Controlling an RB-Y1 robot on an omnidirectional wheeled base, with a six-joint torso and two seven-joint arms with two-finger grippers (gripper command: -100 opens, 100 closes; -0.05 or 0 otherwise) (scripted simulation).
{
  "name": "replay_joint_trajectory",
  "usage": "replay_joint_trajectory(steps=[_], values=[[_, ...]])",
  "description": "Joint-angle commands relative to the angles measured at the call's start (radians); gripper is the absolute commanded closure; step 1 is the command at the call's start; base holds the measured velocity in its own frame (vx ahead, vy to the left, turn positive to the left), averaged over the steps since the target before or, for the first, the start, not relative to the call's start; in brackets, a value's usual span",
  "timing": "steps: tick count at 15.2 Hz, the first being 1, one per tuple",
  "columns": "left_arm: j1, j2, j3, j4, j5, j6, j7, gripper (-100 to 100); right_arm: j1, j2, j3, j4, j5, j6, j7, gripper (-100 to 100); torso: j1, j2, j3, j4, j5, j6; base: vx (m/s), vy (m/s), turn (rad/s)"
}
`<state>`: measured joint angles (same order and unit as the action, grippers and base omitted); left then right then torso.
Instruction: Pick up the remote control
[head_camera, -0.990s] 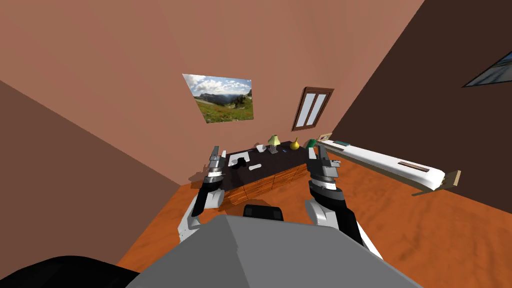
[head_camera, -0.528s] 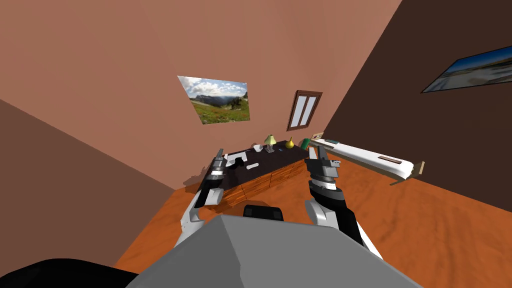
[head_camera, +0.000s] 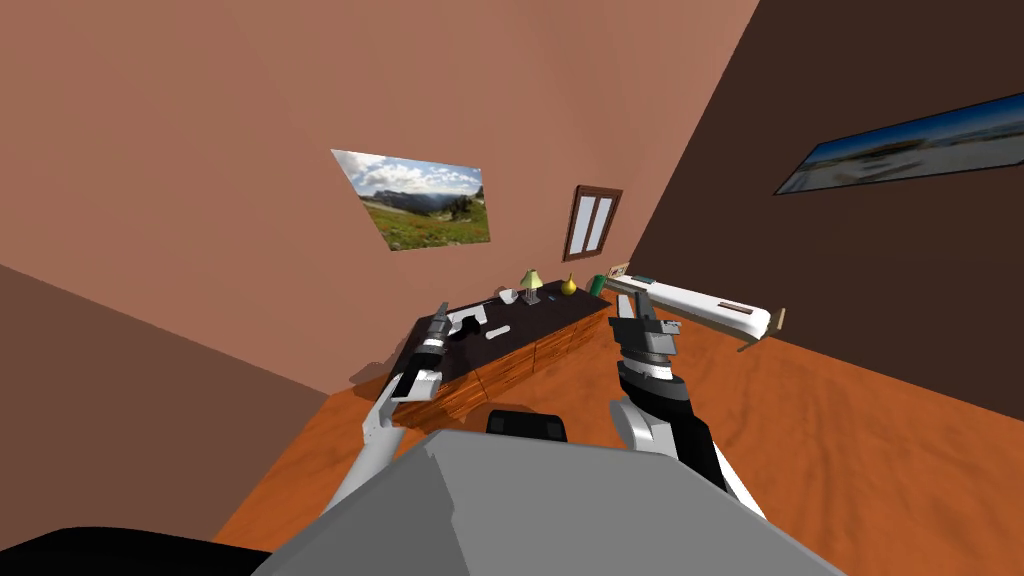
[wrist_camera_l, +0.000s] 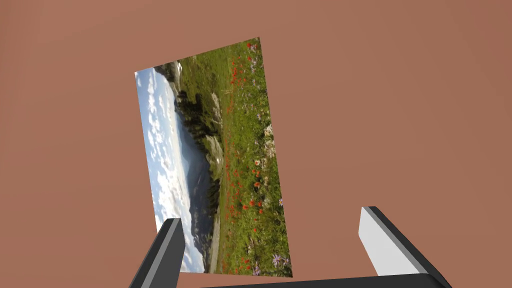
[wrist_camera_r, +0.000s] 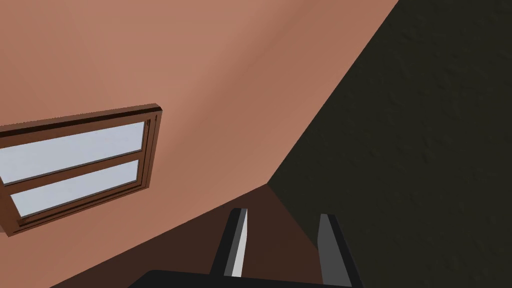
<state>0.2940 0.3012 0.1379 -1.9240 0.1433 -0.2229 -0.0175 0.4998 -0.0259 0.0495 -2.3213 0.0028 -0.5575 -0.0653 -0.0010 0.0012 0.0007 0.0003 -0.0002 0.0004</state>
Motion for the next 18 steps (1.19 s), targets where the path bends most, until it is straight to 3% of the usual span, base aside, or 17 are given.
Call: replay_joint_trajectory(steps=[1,2,3,5,6,9,10,13,14,17,18], values=[[-0.031,0.036,0.019,0.050,0.019,0.050,0.003,-100,0.000,0.000,0.000,0.000,0.000,0.000,0.000,0,0.000,0.000,0.000,0.000,0.000,0.000,-0.018,-0.044,-0.207],[-0.031,0.036,0.019,0.075,0.019,0.061,0.003,-100,0.000,0.000,0.000,0.000,0.000,0.000,0.000,0,-0.001,0.000,0.000,0.000,0.000,0.000,-0.016,-0.043,-0.170],[-0.055,0.065,0.035,0.108,0.035,0.084,0.005,-100,0.000,0.000,0.000,0.000,0.000,0.000,0.000,0,-0.001,0.000,0.000,0.000,0.000,0.000,-0.008,-0.050,-0.210],[-0.055,0.065,0.035,0.149,0.035,0.103,0.005,-100,0.000,0.000,0.000,0.000,0.000,0.000,0.000,0,-0.001,-0.001,0.000,0.000,0.000,0.000,-0.001,-0.042,-0.117],[-0.079,0.094,0.051,0.176,0.052,0.136,0.009,-100,0.000,0.000,0.000,0.000,0.000,0.000,0.000,0,-0.001,-0.001,0.000,0.000,0.000,0.000,0.004,-0.036,-0.190],[-0.079,0.094,0.051,0.215,0.052,0.147,0.009,-100,0.000,0.000,0.000,0.000,0.000,0.000,0.000,0,0.000,-0.001,-0.001,0.000,0.000,0.000,0.006,-0.023,-0.078],[-0.104,0.122,0.068,0.241,0.069,0.192,0.012,-100,0.000,0.000,0.000,0.000,0.000,0.000,0.000,0,0.001,-0.001,-0.001,0.000,0.000,-0.001,0.005,-0.028,-0.142],[-0.104,0.122,0.068,0.284,0.069,0.192,0.012,-100,0.000,0.000,0.000,0.000,0.000,0.000,0.000,0,0.000,-0.002,-0.001,0.000,0.000,0.000,0.005,-0.020,-0.100],[-0.129,0.150,0.086,0.316,0.087,0.239,0.016,-100,0.000,0.000,0.000,0.000,0.000,0.000,0.000,0,0.001,-0.001,-0.001,0.000,0.000,-0.001,0.007,-0.028,-0.163],[-0.129,0.150,0.086,0.355,0.087,0.239,0.016,-100,0.000,0.000,0.000,0.000,0.000,0.000,0.000,0,0.000,-0.001,-0.001,0.000,0.000,0.000,0.008,-0.021,-0.096],[-0.154,0.177,0.104,0.380,0.105,0.287,0.019,-100,0.000,0.000,0.000,0.000,0.000,0.000,0.000,0,0.001,-0.001,-0.001,0.000,0.000,-0.001,0.008,-0.026,-0.180]])
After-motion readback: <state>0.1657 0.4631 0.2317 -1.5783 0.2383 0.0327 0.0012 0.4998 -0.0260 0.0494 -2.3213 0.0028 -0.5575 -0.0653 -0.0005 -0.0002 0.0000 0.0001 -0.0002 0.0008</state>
